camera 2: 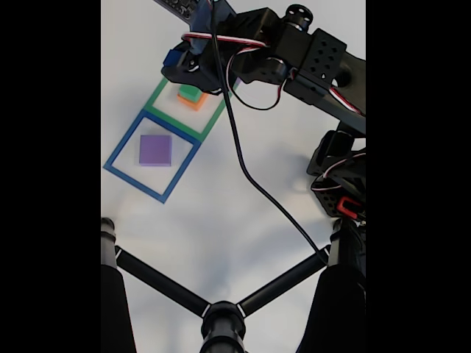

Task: Tower of hanoi

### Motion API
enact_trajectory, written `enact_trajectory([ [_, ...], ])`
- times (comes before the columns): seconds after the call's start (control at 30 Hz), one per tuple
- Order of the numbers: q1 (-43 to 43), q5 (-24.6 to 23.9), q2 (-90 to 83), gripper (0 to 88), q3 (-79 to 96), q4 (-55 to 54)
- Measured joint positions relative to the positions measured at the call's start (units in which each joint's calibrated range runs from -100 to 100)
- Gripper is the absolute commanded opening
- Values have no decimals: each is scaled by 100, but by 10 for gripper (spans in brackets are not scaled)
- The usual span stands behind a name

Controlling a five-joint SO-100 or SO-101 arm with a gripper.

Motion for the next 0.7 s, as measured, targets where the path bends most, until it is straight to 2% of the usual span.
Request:
enact_trajectory([
  [0.33,-603,-372,-781,37,-559,1369],
  [0.7,-1059,-450,-1016,38,-680,1710],
])
